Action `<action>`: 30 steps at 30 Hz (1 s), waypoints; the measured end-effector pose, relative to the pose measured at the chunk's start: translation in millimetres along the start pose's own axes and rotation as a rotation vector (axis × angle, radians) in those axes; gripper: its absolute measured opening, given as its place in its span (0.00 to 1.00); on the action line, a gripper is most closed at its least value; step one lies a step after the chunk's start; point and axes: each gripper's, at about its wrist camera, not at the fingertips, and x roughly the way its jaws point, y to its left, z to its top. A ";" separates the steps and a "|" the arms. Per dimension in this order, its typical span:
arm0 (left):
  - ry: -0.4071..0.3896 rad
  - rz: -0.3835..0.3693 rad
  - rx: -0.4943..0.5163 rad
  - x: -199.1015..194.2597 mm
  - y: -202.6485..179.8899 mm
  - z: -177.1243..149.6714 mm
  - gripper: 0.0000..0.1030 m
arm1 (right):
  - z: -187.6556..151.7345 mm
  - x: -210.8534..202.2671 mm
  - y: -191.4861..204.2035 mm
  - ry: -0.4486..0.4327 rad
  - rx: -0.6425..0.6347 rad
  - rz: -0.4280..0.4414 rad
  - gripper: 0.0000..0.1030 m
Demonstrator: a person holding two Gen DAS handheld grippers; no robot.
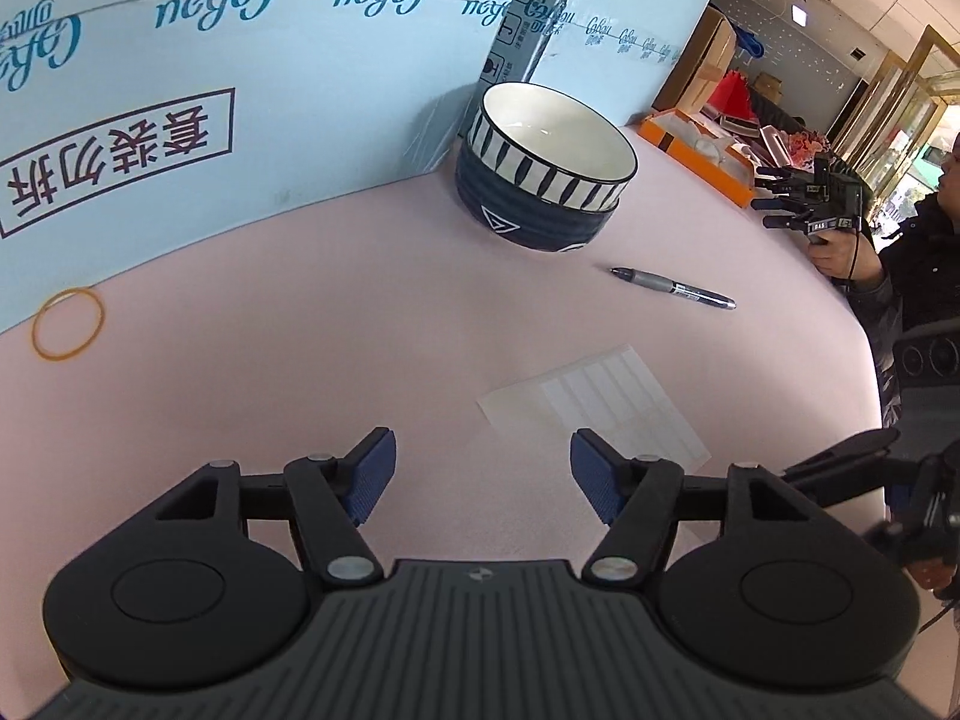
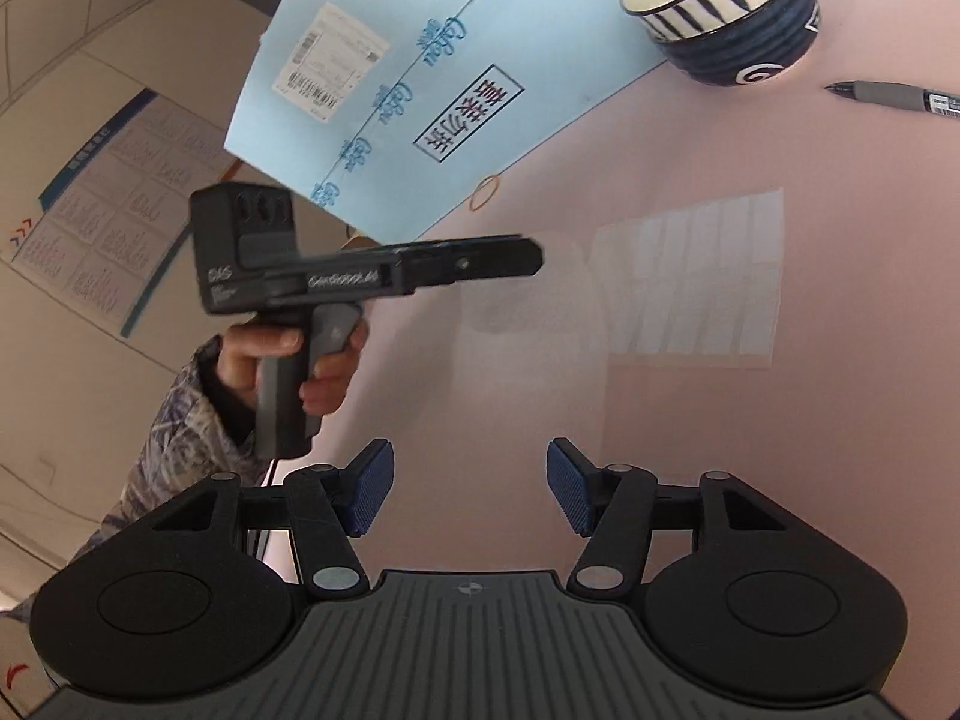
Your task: Fold shopping bag
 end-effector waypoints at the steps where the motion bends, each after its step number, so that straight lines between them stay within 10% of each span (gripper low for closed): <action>1: 0.003 -0.020 -0.013 3.0 -0.3 1.5 0.47 | -7.9 2.2 7.6 0.025 -0.024 0.026 0.58; 4: 0.036 -0.043 -0.050 16.3 -3.3 6.5 0.16 | -29.0 12.0 14.8 0.089 -0.035 0.018 0.63; 8: 0.041 -0.012 -0.054 22.1 -8.8 8.0 0.02 | -46.4 5.8 8.0 0.084 -0.015 0.023 0.64; 21: -0.092 0.043 0.149 -10.4 -36.0 12.7 0.00 | -68.5 12.4 39.1 0.026 -0.266 -0.091 0.64; 30: -0.203 0.160 0.052 -6.3 6.1 11.6 0.01 | -57.2 10.3 29.3 0.017 -0.210 -0.070 0.64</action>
